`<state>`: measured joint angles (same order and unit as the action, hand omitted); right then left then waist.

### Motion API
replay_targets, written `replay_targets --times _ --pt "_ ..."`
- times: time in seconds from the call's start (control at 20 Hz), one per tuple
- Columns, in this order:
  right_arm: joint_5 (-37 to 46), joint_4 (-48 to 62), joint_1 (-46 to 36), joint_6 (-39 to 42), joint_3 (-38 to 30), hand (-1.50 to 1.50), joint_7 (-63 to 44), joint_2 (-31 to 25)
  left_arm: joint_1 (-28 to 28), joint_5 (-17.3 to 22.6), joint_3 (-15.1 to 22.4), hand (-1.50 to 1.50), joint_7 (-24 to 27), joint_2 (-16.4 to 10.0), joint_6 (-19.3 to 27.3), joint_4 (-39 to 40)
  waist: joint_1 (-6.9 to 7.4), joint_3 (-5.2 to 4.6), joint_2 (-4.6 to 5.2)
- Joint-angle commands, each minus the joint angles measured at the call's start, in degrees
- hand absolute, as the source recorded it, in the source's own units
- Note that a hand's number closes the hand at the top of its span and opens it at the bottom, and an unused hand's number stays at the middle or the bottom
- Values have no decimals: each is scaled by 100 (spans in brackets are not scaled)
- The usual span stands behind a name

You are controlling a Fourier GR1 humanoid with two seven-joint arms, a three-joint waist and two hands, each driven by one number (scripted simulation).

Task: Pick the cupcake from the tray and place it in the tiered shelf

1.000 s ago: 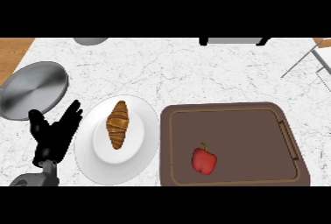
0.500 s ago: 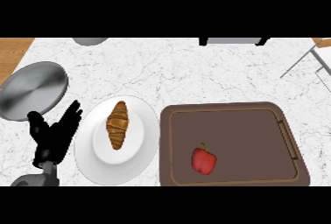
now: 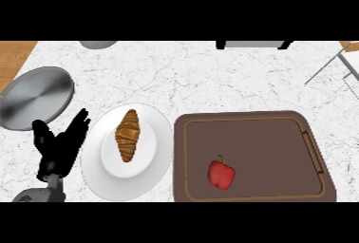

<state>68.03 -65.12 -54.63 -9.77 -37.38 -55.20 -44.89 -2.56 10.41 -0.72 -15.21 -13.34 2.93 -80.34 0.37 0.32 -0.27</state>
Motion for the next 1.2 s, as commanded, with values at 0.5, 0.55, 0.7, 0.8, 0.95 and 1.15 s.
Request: replay_targets --times 0.5,0.55,0.7,0.8,0.95,1.15 --pt "617 -1272 186 -1031 -377 -150 -737 -340 -53 64 -113 0 -181 94 -48 327 -107 -39 14" --pt "772 -1294 119 -831 -331 -150 -926 -423 151 -82 7 0 -48 150 -6 217 -66 -40 12" --pt "871 -1858 481 -1056 -800 -150 -969 -409 31 113 -174 0 -329 -17 -122 154 -100 -34 8" --pt "952 -2430 408 -717 -952 -150 -1072 -567 -61 23 -224 0 -334 -53 -21 259 -162 -39 -6" --pt "742 -3606 863 -26 -1386 -150 -1162 -277 86 -54 -160 0 -112 87 7 339 -232 -38 -28" --pt "404 -4728 1135 859 -1839 -150 -1200 -129 348 5 -209 0 -181 -37 -125 110 -206 -35 -44"
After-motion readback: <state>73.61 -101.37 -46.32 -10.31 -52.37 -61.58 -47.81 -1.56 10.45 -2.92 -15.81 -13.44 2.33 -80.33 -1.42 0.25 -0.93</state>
